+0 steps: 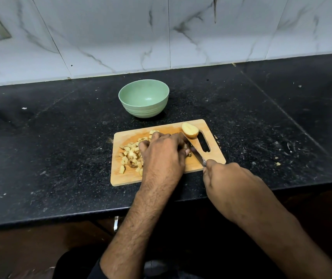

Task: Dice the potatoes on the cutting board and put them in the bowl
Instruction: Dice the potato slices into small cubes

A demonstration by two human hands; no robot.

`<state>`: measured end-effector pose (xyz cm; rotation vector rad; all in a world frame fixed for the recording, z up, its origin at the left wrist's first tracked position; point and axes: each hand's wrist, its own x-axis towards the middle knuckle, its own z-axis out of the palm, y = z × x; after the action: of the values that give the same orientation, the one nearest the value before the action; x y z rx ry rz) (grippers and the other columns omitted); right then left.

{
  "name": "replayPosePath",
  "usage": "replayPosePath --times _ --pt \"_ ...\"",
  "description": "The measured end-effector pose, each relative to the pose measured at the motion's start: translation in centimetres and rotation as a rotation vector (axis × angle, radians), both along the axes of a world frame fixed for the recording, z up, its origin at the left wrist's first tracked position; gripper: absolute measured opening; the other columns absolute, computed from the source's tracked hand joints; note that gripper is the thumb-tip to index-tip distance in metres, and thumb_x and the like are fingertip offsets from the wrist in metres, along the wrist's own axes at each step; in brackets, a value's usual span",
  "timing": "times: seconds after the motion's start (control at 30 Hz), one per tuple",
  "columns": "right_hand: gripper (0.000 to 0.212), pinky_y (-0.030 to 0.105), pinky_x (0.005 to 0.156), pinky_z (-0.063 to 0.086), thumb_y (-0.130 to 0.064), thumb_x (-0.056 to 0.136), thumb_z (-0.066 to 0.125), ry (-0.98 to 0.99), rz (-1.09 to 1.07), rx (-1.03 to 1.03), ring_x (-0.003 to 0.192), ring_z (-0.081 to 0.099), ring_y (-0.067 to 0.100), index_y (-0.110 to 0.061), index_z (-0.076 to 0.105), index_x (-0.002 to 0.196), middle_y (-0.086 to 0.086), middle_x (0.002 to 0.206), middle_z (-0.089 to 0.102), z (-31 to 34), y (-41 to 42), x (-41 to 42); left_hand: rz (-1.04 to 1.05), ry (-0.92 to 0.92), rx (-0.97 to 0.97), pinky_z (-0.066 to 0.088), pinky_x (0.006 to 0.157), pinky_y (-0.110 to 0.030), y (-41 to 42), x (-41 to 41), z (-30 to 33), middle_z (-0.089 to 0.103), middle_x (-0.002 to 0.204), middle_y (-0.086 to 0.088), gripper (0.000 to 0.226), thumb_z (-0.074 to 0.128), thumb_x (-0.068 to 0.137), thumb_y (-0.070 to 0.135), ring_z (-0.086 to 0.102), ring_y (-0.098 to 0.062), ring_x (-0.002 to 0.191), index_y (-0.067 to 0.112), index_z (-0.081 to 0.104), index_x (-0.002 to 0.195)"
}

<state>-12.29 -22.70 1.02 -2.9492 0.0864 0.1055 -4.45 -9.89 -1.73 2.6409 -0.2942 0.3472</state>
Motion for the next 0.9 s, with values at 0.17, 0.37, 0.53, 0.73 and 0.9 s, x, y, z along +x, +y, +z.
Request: replayPosePath --times 0.17,0.37,0.53,0.73,0.9 --pt "0.030 0.034 0.067 0.038 -0.037 0.107 0.026 0.004 0.019 -0.020 0.077 0.048 0.023 -0.023 0.050 0.118 -0.004 0.074 0.040 -0.1 0.3 0.0 0.007 0.002 -0.011 0.022 0.088 -0.038 -0.1 0.2 0.1 0.064 0.099 0.014 0.010 0.065 0.092 0.039 0.043 -0.012 0.111 0.032 0.065 0.099" --pt "0.030 0.034 0.066 0.040 -0.037 0.107 0.025 0.044 0.030 -0.004 0.076 0.050 0.022 -0.025 0.050 0.118 -0.004 0.075 0.042 -0.1 -0.1 0.7 0.012 0.017 -0.017 0.023 0.087 -0.039 -0.1 0.5 0.0 0.066 0.098 0.013 0.012 0.067 0.091 0.041 0.043 -0.012 0.108 0.032 0.066 0.099" --pt "0.028 0.035 0.066 0.042 -0.036 0.107 0.027 0.030 0.038 -0.013 0.084 0.060 0.024 -0.023 0.052 0.112 -0.001 0.081 0.053 -1.1 0.0 2.3 0.020 0.014 -0.025 0.022 0.087 -0.039 0.0 0.5 -0.1 0.064 0.093 0.013 0.013 0.067 0.091 0.042 0.044 -0.012 0.109 0.032 0.068 0.099" --pt "0.026 0.034 0.065 0.042 -0.034 0.106 0.030 0.021 0.053 -0.056 0.082 0.062 0.024 -0.024 0.054 0.110 -0.002 0.078 0.054 -1.6 0.2 3.2 0.029 -0.006 -0.060 0.020 0.090 -0.038 0.1 0.3 -0.5 0.068 0.099 0.014 0.012 0.067 0.091 0.039 0.043 -0.011 0.111 0.031 0.070 0.100" --pt "0.031 0.037 0.072 0.048 -0.039 0.107 0.027 0.125 0.034 -0.006 0.081 0.056 0.023 -0.027 0.054 0.116 -0.002 0.078 0.050 -1.0 -0.3 3.3 0.044 -0.019 -0.083 0.019 0.089 -0.037 0.1 0.1 -0.7 0.067 0.100 0.015 0.013 0.067 0.089 0.039 0.042 -0.011 0.114 0.031 0.068 0.099"
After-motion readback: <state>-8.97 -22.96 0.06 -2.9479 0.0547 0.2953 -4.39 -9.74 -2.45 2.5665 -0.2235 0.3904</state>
